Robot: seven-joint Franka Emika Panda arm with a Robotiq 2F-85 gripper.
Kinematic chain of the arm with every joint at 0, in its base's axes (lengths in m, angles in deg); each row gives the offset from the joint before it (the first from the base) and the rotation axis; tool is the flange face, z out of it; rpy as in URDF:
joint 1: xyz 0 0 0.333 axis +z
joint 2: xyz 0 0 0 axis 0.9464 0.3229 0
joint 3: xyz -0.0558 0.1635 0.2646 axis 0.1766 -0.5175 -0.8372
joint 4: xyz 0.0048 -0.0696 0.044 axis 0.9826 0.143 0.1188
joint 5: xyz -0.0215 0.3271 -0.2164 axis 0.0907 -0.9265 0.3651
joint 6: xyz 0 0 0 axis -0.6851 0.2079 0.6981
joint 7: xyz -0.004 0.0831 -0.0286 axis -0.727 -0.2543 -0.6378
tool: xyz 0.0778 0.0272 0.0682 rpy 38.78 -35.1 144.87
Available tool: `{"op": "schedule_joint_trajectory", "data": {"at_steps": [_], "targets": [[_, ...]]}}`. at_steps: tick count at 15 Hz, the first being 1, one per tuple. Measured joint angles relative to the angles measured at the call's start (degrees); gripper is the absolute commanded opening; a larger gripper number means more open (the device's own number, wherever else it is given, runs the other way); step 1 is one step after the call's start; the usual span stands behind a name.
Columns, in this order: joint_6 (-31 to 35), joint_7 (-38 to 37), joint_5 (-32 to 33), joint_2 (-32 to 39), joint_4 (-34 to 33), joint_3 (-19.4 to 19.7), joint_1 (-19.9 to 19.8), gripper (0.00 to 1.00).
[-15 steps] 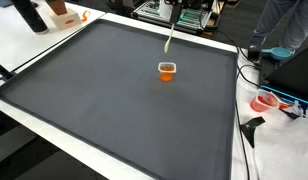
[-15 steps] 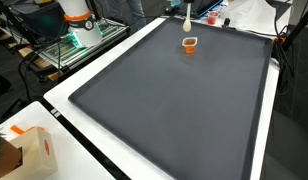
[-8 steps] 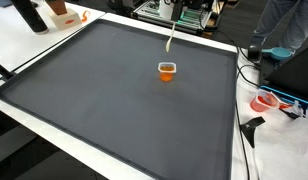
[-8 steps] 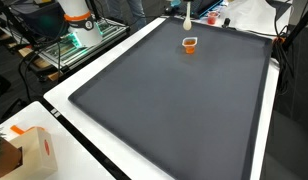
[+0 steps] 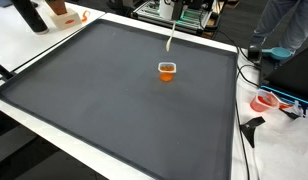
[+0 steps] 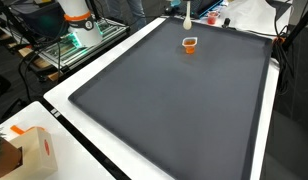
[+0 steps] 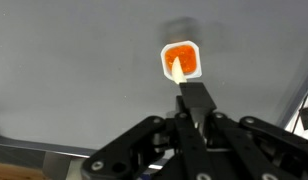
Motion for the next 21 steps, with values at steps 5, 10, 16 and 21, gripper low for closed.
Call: {"op": "schedule_joint_trajectory", "data": {"at_steps": [5, 10, 16, 21], "targets": [[1.26, 0.80, -1.11, 0.26, 0.07, 0.07, -0.10, 0.03], [6.40, 6.93, -7.76, 1.46, 0.98, 1.10, -0.82, 0.03], [10.28, 15.35, -17.44, 1.85, 3.60, 2.82, -1.80, 0.03], [14.20, 21.45, -24.91, 1.89, 6.29, 3.92, -2.45, 0.03]]}}
